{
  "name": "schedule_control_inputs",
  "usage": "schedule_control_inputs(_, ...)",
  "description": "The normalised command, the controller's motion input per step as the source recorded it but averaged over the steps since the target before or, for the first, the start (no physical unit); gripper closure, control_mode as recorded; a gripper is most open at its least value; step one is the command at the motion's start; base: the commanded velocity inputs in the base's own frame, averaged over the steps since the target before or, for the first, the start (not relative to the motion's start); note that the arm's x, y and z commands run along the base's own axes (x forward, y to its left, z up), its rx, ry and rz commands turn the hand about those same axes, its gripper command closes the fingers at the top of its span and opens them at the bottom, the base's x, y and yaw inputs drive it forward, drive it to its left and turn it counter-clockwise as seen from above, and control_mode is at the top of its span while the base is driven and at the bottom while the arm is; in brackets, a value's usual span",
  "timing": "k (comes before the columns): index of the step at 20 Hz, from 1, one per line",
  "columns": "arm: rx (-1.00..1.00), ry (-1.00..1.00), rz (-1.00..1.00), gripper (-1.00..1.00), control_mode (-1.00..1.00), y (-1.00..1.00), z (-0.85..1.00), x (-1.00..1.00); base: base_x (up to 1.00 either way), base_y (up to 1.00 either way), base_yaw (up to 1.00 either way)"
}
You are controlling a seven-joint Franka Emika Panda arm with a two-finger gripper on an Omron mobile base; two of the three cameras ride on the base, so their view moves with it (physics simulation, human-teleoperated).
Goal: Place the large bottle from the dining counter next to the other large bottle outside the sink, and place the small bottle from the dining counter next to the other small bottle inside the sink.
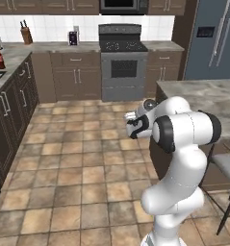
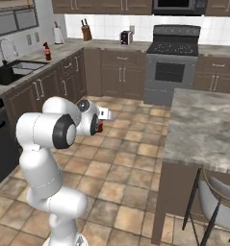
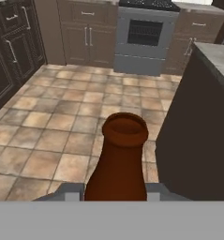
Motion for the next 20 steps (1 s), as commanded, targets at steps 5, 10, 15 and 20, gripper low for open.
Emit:
schedule_control_inputs(5,0.0,0.0,0.0,1.0,1.0,0.0,0.0,0.0,0.6,0.16,0.2)
schedule_control_inputs(10,0.0,0.0,0.0,1.0,1.0,0.0,0.0,0.0,0.67,0.18,0.21)
schedule_control_inputs(15,0.0,0.0,0.0,1.0,1.0,0.0,0.0,0.0,0.67,0.2,0.21)
schedule_control_inputs(20,0.0,0.0,0.0,1.0,1.0,0.0,0.0,0.0,0.69,0.25,0.2)
